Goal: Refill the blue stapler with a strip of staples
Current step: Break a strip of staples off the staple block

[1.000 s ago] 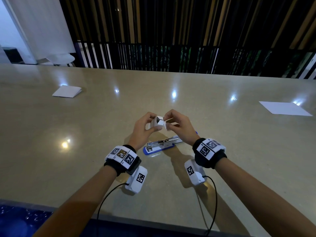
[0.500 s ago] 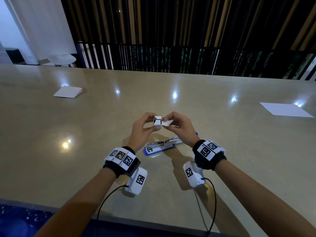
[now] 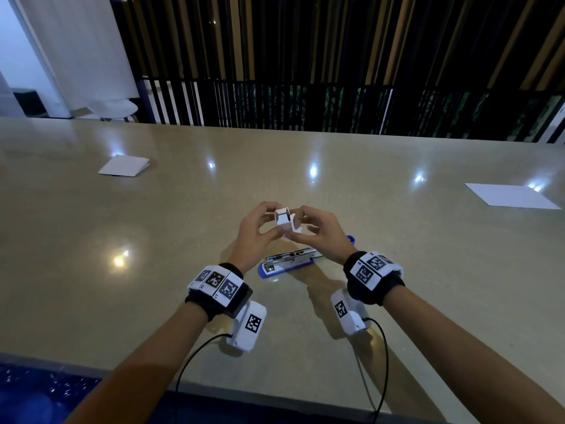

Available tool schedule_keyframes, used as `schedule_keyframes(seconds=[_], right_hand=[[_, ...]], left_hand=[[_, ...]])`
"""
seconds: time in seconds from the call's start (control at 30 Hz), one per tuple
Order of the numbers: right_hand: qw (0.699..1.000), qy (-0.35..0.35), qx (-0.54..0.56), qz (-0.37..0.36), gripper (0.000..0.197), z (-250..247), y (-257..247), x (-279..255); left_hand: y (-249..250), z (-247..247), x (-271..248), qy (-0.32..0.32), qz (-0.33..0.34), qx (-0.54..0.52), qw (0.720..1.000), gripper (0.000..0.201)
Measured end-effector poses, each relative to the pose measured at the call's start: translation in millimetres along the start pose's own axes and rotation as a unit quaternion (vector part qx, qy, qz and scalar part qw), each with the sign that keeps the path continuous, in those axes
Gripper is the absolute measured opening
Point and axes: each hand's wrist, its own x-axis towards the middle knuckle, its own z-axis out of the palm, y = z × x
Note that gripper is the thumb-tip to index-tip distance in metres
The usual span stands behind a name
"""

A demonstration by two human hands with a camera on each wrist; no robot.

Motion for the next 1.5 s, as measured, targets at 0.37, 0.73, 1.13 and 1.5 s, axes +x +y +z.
schedule_keyframes(seconds=[0.37, 0.73, 1.13, 1.5], right_hand=[[0.998, 0.032, 0.008, -0.052, 0.017, -3, -3, 2], [0.996, 0.072, -0.02, -0.047, 0.018, -10, 2, -3], [0.995, 0.049, -0.027, -0.085, 0.015, -12, 1, -6], [0.99, 0.067, -0.012, -0.126, 0.015, -12, -5, -6]], left_hand=[[9, 2, -8, -0.007, -0.029, -0.052, 0.998, 0.036], [6, -9, -3, 0.032, 0.107, 0.048, 0.993, 0.014], [23, -19, 10, -0.048, 0.205, 0.203, 0.956, 0.018], [31, -22, 17, -0.111, 0.18, 0.215, 0.953, 0.021]])
